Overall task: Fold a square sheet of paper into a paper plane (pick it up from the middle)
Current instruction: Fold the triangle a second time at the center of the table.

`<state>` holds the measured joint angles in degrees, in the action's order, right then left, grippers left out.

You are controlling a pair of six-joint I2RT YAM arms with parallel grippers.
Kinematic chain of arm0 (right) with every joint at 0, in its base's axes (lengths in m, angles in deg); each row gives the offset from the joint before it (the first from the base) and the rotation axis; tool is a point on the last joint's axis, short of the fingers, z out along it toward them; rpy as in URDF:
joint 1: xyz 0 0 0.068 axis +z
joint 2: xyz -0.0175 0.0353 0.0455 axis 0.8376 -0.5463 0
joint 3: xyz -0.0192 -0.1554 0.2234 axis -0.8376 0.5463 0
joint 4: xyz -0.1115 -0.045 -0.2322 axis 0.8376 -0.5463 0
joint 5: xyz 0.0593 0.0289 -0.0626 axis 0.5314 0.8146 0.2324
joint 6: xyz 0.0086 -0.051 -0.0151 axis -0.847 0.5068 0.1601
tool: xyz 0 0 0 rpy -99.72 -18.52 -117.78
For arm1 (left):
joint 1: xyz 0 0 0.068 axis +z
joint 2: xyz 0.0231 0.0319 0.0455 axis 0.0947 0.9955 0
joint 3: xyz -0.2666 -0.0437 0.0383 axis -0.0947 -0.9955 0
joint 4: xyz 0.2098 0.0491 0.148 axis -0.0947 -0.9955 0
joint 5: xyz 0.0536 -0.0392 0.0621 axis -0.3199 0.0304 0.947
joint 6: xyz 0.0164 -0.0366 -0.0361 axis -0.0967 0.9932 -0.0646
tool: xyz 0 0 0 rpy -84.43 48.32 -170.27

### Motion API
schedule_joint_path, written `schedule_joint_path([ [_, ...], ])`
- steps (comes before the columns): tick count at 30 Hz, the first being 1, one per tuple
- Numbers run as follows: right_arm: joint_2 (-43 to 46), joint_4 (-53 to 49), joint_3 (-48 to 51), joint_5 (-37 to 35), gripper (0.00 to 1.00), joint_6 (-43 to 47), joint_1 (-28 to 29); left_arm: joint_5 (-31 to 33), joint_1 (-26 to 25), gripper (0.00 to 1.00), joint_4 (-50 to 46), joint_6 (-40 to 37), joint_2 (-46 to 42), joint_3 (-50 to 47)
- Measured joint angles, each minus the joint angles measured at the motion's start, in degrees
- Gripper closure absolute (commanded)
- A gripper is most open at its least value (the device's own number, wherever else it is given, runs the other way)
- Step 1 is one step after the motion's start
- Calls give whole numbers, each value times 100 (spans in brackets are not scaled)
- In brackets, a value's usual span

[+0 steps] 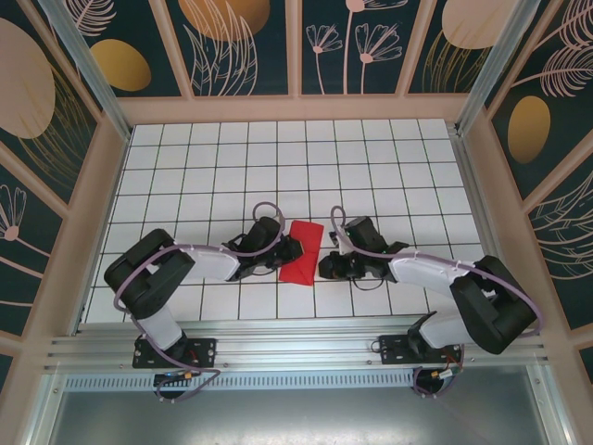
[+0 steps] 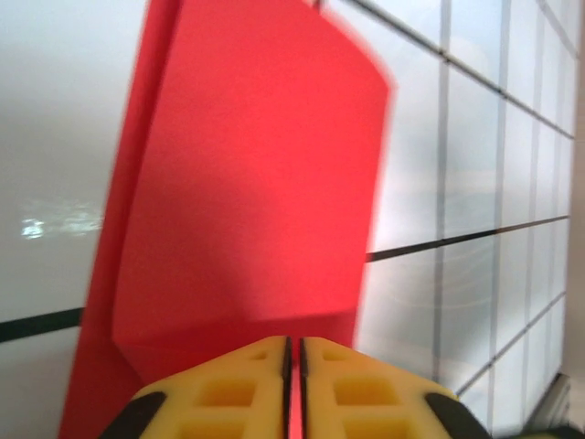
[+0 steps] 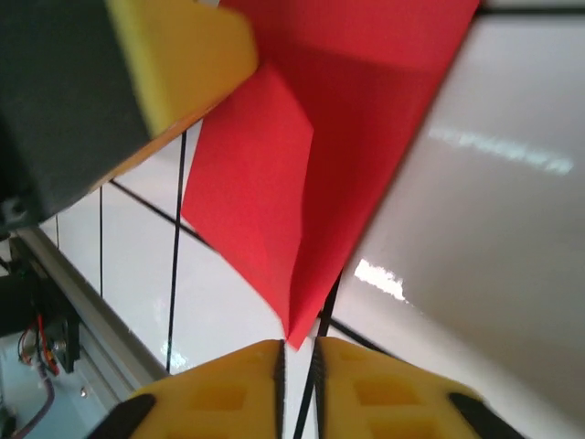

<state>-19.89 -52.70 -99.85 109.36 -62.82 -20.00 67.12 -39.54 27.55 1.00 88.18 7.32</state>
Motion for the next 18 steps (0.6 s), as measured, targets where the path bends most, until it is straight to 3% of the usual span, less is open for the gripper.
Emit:
schedule_joint_path([
  [3, 7, 74, -66, -229, 61, -186, -87, 0, 0, 83, -72, -7, -365, 59],
  [7, -48, 205, -129, -374, 57, -420, -118, -4, 0, 89, -79, -9, -704, 52],
  [18, -619, 605, -289, -372, 55, -691, -118, -284, -4, 96, -31, -26, -750, -404],
])
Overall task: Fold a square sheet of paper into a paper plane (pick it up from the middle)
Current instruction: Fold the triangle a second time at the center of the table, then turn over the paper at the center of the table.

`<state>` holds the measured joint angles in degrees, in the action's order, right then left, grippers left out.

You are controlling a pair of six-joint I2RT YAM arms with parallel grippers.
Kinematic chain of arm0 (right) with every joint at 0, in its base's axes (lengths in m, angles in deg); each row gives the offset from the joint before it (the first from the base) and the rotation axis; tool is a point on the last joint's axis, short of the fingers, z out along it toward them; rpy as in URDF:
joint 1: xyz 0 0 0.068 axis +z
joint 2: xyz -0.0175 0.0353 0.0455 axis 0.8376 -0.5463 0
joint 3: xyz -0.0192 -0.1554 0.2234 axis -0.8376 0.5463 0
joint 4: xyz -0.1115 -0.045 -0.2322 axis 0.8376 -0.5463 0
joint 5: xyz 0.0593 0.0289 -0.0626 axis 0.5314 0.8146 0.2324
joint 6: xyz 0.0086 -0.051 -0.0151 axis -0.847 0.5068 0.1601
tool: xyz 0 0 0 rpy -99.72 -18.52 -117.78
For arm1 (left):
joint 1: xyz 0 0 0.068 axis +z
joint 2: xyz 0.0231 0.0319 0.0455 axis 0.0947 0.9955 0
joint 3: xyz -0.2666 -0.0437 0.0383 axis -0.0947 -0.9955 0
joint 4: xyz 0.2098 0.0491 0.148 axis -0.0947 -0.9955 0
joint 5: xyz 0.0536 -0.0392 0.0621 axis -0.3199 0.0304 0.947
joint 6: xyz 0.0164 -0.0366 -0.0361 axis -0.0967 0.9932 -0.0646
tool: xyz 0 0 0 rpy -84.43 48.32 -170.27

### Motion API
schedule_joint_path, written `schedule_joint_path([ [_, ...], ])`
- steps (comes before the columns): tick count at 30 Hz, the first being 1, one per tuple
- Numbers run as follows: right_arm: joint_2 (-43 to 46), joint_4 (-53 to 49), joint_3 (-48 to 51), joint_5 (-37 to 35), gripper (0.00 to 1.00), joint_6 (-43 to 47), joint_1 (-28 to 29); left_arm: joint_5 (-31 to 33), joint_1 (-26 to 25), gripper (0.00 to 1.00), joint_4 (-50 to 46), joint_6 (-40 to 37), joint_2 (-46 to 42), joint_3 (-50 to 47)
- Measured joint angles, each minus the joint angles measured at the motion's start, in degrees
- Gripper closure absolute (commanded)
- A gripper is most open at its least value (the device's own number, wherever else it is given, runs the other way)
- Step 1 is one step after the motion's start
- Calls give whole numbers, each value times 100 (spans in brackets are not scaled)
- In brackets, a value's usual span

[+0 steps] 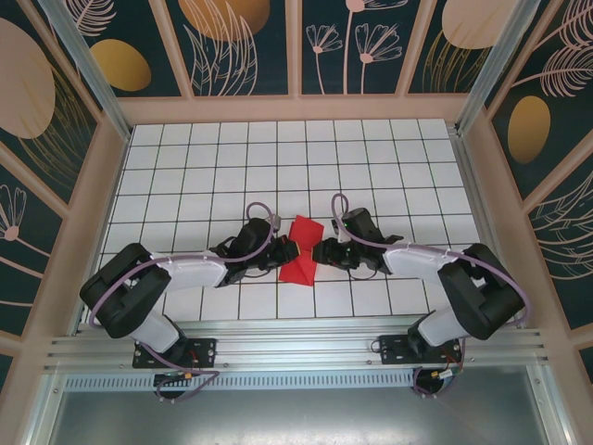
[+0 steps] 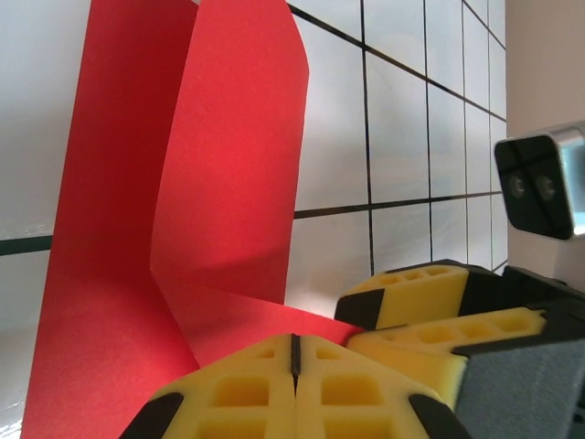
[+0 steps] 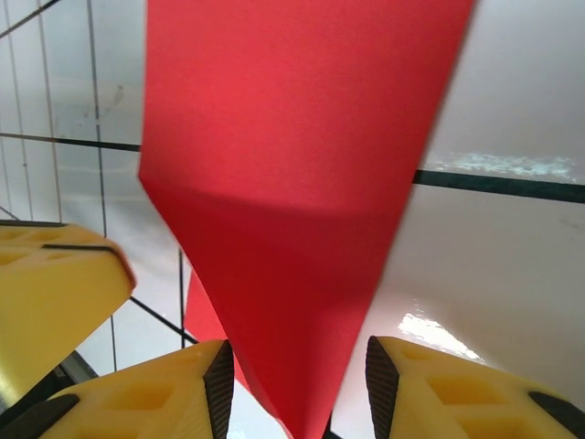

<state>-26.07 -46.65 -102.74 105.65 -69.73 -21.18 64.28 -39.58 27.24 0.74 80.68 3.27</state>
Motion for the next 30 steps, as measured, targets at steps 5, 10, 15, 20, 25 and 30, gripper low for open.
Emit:
schedule_joint_path([
  [5, -247, 22, -4, -2, 55, -57, 0, -118, -2, 96, 173, 0, 310, 37],
  [10, -380, 59, -66, -2, 55, -57, 0, -179, -2, 97, 219, 0, 660, 170],
  [15, -501, 105, -179, -2, 56, -59, 0, -170, 0, 98, 212, 0, 813, 208],
  [20, -643, 122, -247, -2, 56, -105, 0, -170, 0, 98, 216, 0, 839, 203],
  [25, -673, 157, -254, 2, 57, -210, -7, -175, -2, 99, 299, 0, 1003, 175],
  [30, -702, 177, -254, 26, 58, -273, -22, -175, -2, 98, 302, 0, 1091, 164],
])
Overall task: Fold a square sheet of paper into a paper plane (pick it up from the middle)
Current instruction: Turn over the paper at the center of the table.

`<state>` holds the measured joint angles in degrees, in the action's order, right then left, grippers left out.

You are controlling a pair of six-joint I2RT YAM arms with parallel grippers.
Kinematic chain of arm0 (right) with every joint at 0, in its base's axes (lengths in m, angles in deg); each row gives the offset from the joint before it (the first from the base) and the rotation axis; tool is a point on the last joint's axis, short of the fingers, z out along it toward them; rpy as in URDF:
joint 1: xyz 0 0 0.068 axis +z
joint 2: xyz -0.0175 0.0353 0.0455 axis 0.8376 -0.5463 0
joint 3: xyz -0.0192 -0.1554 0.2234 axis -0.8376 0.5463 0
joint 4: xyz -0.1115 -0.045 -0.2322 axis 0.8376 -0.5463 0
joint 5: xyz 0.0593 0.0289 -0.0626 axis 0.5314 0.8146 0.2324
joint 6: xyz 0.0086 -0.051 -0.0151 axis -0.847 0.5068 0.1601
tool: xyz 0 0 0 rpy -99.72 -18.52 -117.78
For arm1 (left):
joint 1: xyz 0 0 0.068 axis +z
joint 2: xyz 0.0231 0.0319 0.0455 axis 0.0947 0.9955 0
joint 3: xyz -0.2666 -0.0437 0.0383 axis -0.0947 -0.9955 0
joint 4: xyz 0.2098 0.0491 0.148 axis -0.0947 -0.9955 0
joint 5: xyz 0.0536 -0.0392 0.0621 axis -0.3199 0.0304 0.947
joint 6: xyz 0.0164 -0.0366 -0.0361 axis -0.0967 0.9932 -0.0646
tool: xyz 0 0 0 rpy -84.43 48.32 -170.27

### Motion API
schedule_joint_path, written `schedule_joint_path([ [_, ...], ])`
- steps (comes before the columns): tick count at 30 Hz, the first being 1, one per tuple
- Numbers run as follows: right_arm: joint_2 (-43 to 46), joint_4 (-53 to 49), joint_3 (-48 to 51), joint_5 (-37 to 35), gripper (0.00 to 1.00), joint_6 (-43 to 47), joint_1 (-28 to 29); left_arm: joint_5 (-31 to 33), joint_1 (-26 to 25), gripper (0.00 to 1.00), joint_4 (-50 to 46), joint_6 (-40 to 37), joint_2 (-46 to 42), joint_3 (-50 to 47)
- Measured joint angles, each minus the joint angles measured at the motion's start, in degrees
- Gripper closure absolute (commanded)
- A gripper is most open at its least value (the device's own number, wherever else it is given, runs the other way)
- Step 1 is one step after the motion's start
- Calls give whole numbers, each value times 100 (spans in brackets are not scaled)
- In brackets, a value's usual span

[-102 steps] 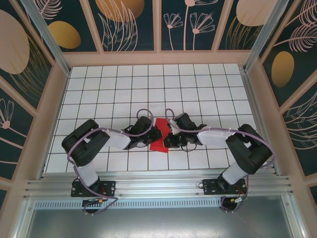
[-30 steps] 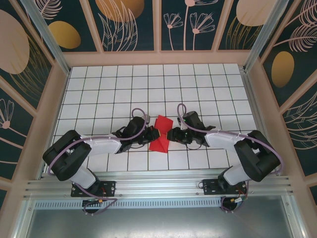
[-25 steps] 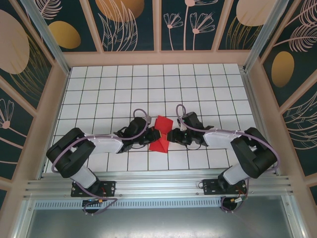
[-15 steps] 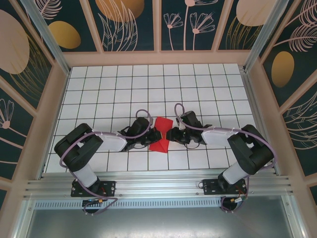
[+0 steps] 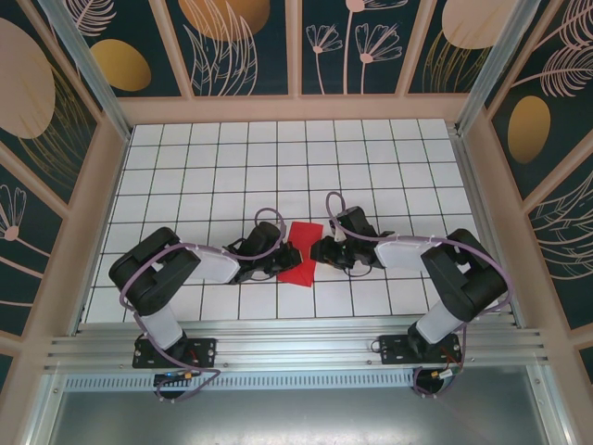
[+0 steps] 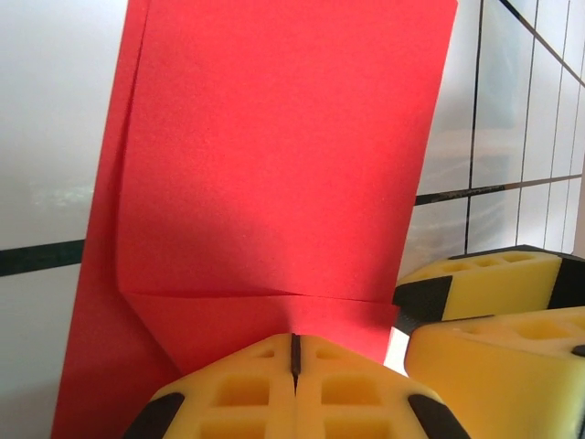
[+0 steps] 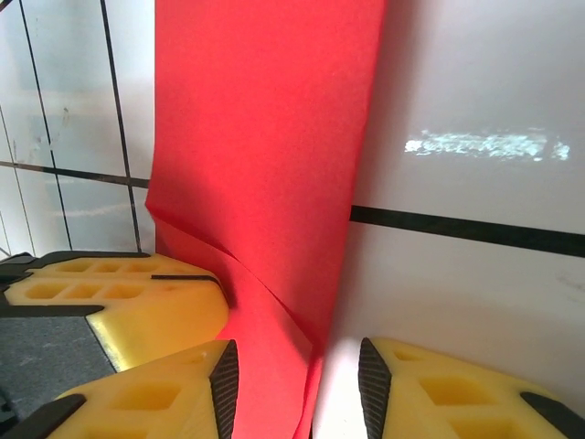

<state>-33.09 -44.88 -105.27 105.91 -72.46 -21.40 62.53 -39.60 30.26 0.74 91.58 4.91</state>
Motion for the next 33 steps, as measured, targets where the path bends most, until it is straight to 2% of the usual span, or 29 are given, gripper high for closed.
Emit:
schedule_joint_path([
  [33, -142, 501, 0, 212, 60, -293, -15, 22, -4, 96, 74, 2, -33, -72],
])
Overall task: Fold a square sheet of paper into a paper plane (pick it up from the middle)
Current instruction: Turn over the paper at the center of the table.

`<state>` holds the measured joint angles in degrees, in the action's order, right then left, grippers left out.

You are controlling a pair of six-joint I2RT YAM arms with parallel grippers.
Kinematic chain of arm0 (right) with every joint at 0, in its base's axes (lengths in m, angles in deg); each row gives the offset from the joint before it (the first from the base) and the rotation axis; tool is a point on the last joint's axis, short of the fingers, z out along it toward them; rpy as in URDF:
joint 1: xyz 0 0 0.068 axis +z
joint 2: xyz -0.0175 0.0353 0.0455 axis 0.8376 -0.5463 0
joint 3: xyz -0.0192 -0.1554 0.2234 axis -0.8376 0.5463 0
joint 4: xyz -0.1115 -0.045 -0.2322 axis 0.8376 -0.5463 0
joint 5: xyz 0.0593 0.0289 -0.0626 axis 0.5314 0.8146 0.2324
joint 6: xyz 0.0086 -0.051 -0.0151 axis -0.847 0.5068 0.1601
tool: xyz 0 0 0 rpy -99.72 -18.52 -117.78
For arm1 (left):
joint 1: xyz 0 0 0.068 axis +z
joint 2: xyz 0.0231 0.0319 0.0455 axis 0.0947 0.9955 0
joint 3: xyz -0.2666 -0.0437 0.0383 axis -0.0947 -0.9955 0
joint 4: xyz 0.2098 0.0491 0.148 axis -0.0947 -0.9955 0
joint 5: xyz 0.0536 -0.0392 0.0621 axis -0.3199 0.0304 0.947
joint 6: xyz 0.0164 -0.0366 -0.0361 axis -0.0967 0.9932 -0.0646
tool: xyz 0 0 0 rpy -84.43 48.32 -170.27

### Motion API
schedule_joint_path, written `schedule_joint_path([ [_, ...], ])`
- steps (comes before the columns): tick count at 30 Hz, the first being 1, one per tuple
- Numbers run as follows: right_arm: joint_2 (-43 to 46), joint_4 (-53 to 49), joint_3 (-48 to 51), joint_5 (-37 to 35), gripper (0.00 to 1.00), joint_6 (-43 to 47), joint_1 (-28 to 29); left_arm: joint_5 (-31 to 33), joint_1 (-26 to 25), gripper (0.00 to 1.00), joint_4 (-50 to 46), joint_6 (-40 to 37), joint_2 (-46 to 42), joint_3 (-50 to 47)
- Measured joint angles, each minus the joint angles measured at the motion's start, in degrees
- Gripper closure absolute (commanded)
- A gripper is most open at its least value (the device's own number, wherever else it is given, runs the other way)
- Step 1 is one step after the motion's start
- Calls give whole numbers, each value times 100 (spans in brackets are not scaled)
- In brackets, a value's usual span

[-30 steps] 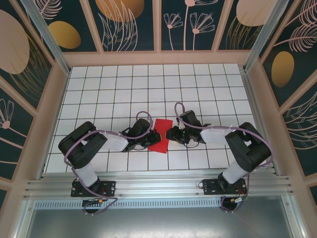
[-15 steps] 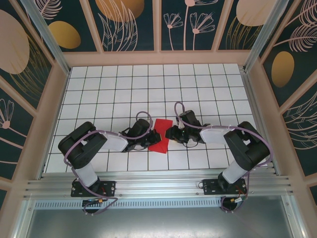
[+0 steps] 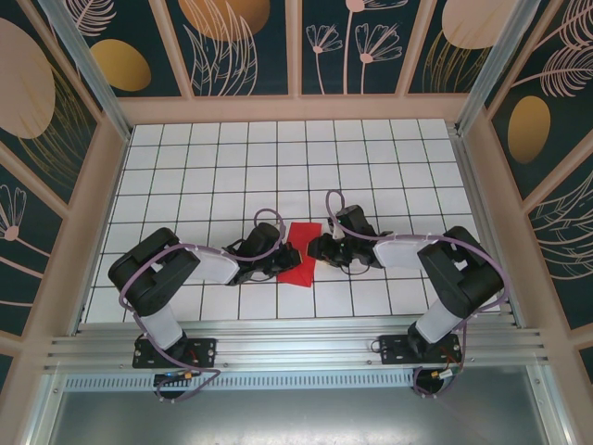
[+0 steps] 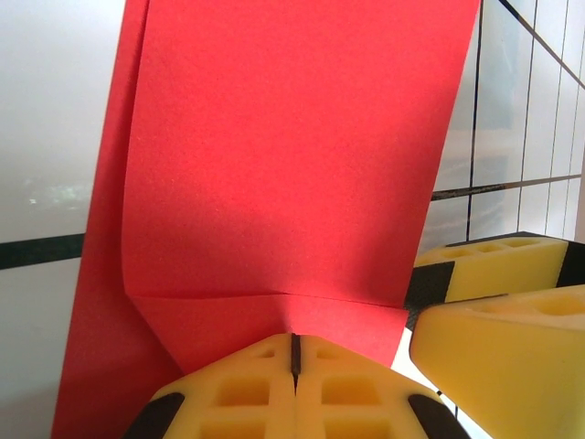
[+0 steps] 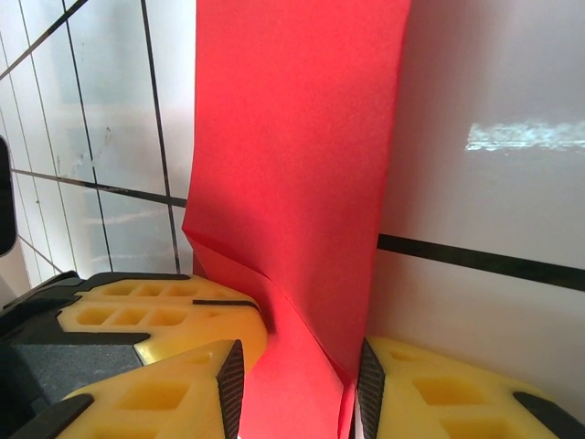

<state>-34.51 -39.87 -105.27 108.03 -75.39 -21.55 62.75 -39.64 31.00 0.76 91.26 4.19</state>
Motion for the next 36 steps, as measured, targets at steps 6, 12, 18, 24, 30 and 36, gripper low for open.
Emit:
schedule_joint_path([
  [6, 0, 181, 44, 153, 67, 0, 0, 20, -4, 96, 42, 0, -2, -26],
  [12, 0, 273, 155, 258, 73, 28, 2, 63, -4, 96, 57, 20, -13, -42],
  [18, -2, 352, 170, 326, 77, 68, 26, 83, -7, 96, 68, 50, -22, -57],
  [24, -142, 448, 170, 404, 84, 72, 68, 92, -7, 96, 79, 87, -22, -63],
  [30, -184, 448, 170, 402, 94, 92, 76, 136, -4, 96, 68, 107, -184, -109],
  [36, 31, 44, 146, 245, 99, 262, 76, 190, -7, 85, 146, 197, -647, -323],
])
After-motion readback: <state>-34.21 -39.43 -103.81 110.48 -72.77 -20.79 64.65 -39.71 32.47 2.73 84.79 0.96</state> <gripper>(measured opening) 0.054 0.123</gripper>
